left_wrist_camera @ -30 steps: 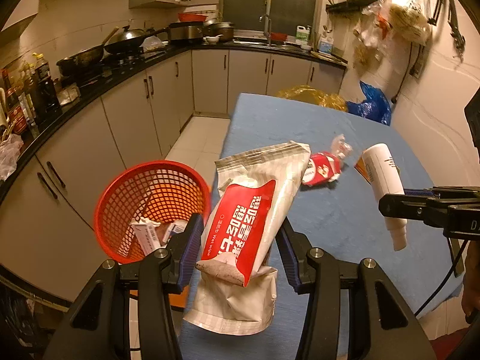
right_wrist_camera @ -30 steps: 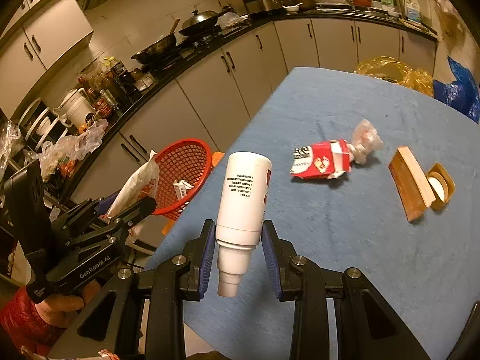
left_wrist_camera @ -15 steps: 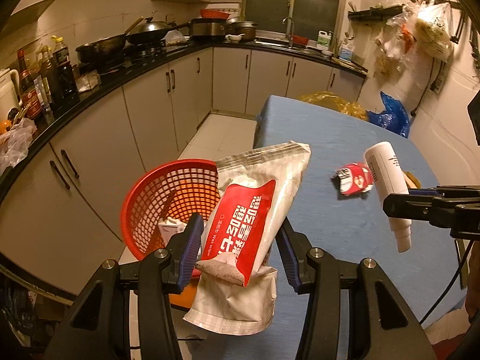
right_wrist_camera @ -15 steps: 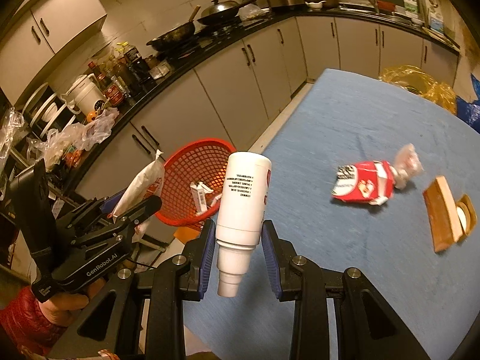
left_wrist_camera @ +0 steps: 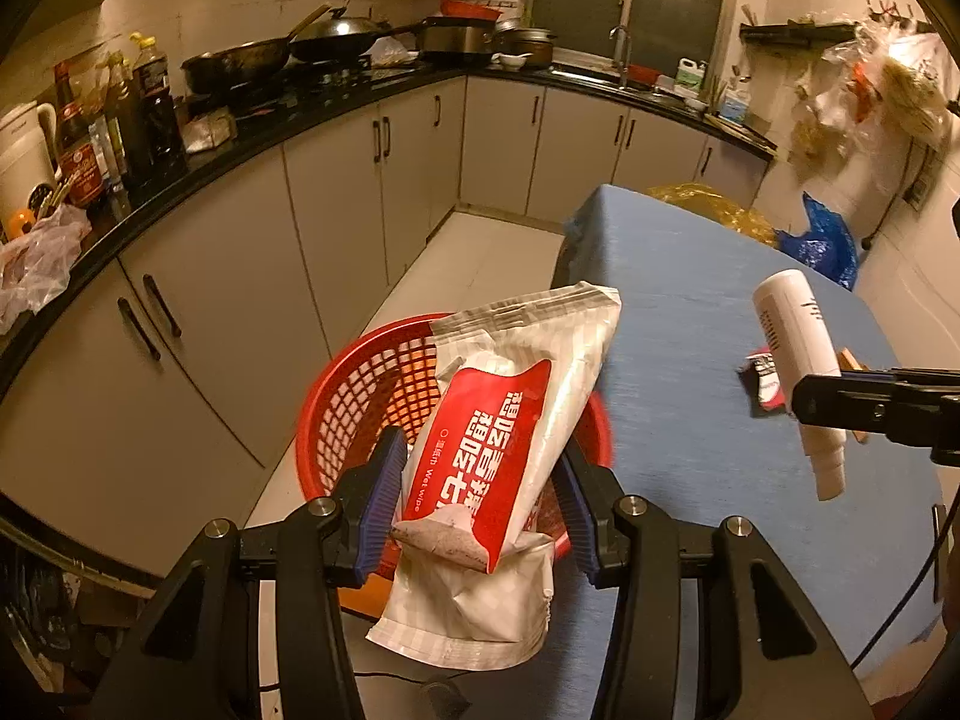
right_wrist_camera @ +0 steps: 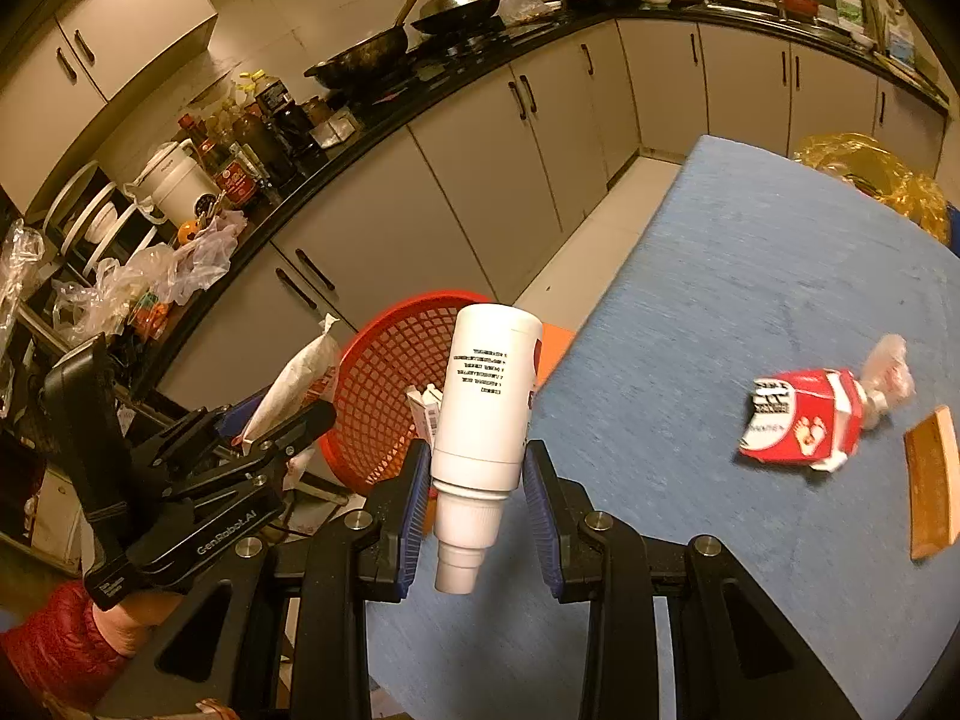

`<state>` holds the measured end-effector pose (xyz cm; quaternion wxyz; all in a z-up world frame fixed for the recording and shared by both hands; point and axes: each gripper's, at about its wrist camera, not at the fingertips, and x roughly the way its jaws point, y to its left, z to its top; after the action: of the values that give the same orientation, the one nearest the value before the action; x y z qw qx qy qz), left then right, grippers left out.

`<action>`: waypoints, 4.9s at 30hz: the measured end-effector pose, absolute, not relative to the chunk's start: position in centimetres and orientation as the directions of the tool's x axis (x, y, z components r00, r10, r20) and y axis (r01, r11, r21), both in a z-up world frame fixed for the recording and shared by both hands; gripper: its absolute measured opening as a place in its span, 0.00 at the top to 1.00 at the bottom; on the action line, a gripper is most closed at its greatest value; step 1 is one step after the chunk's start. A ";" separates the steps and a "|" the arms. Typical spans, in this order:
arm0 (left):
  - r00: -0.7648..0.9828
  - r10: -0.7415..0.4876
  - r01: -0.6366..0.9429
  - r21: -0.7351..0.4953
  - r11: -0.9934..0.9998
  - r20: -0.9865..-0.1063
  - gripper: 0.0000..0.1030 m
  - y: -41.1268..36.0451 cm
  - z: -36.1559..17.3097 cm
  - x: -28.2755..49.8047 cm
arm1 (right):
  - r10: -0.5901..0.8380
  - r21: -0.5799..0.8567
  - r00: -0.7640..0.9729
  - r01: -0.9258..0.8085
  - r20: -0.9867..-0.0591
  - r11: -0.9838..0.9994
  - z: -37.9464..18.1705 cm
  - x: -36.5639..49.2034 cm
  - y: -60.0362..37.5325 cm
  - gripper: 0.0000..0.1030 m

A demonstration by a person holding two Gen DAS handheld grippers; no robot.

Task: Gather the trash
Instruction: 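Open both tools over the red basket to drop the packet and bottle, then move both tools back over the table toward the remaining trash, then grasp the red-and-white box with the left tool while the right tool grasps the wooden box, then lift the red-and-white box and wooden box in both tools toward the red basket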

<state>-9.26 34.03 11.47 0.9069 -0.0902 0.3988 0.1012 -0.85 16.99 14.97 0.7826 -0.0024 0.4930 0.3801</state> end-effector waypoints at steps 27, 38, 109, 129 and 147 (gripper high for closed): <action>0.593 0.104 -0.324 -0.118 0.939 -0.799 0.53 38.6 7.9 -6.4 | 0.556 0.377 0.122 -0.615 -0.822 0.692 10.6 3.5 25.1 0.67; 0.604 0.087 -0.349 -0.165 0.922 -0.792 0.35 39.4 8.3 -6.3 | 0.576 0.389 0.176 -0.579 -0.799 0.717 11.7 4.2 23.4 0.63; 0.461 -0.164 0.245 -0.052 0.968 -0.872 0.74 9.1 3.0 8.5 | 0.363 0.258 0.351 -0.311 -0.863 0.915 10.9 7.6 -13.2 0.54; 0.514 -0.147 0.071 -0.128 0.989 -0.845 0.74 13.4 6.4 -0.6 | 0.338 0.207 0.305 -0.391 -0.890 0.897 7.5 9.0 -9.4 0.76; 0.586 -0.072 -0.032 -0.112 0.993 -0.807 0.74 14.0 10.0 -6.0 | 0.559 0.404 0.217 -0.494 -0.800 0.770 11.2 -1.2 -3.5 0.76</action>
<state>-6.04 13.99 9.96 0.8887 -0.0573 0.4547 -0.0111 -1.21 -3.54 11.22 0.7795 0.0310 0.5267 0.3375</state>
